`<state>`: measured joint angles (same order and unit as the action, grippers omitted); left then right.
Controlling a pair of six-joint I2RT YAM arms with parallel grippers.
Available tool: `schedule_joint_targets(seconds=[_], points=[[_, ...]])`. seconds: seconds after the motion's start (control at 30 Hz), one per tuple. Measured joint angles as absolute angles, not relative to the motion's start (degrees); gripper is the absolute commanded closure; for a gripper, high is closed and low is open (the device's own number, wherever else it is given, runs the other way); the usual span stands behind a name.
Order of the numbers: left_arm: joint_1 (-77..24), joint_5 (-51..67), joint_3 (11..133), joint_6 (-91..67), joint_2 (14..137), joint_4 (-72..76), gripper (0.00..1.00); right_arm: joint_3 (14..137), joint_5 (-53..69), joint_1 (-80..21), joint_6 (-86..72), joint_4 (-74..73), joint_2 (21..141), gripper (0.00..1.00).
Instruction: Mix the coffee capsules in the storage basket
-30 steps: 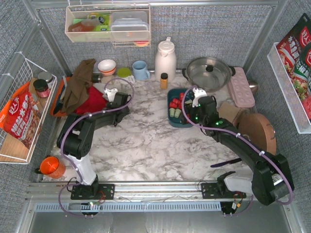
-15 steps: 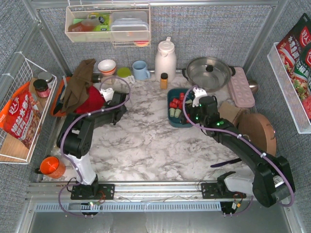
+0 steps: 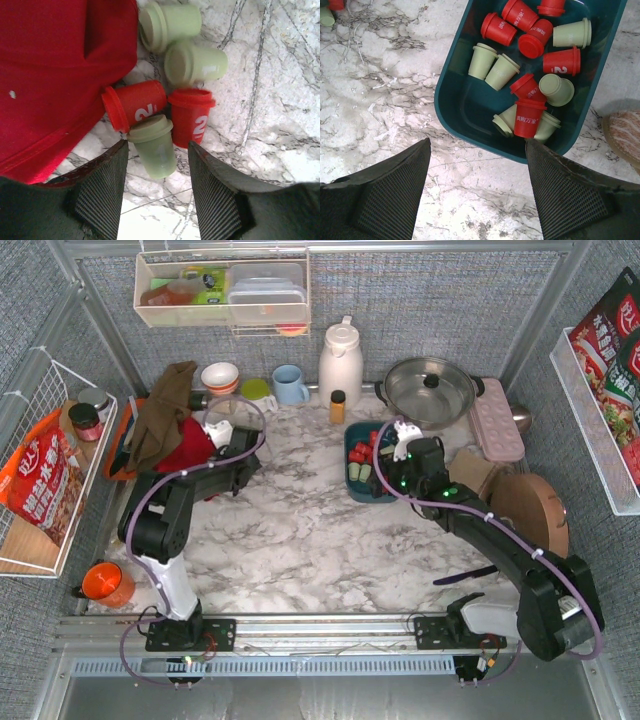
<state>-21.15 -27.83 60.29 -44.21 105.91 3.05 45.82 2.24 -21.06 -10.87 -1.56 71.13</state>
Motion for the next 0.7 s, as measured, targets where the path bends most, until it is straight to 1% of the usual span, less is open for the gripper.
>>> schedule_joint_targets(seconds=[0.23,0.53,0.6,0.7], points=[[-20.86,-25.71,60.25,-46.65,108.62,3.86,0.49,46.11,2.42,-21.06,-10.81,-1.69,71.35,0.19],[-20.84,-27.11,58.28,-47.40,108.97,8.21,0.50,46.37,2.48,-21.06,-10.63,-1.91,72.01,0.19],[-20.71,-27.05,58.37,-46.70,109.40,9.34,0.58,46.37,2.57,-21.08,-10.63,-2.02,72.07,0.19],[-20.49,-26.06,57.91,-45.41,109.14,10.55,0.66,46.37,2.66,-21.10,-10.61,-2.13,72.12,0.19]])
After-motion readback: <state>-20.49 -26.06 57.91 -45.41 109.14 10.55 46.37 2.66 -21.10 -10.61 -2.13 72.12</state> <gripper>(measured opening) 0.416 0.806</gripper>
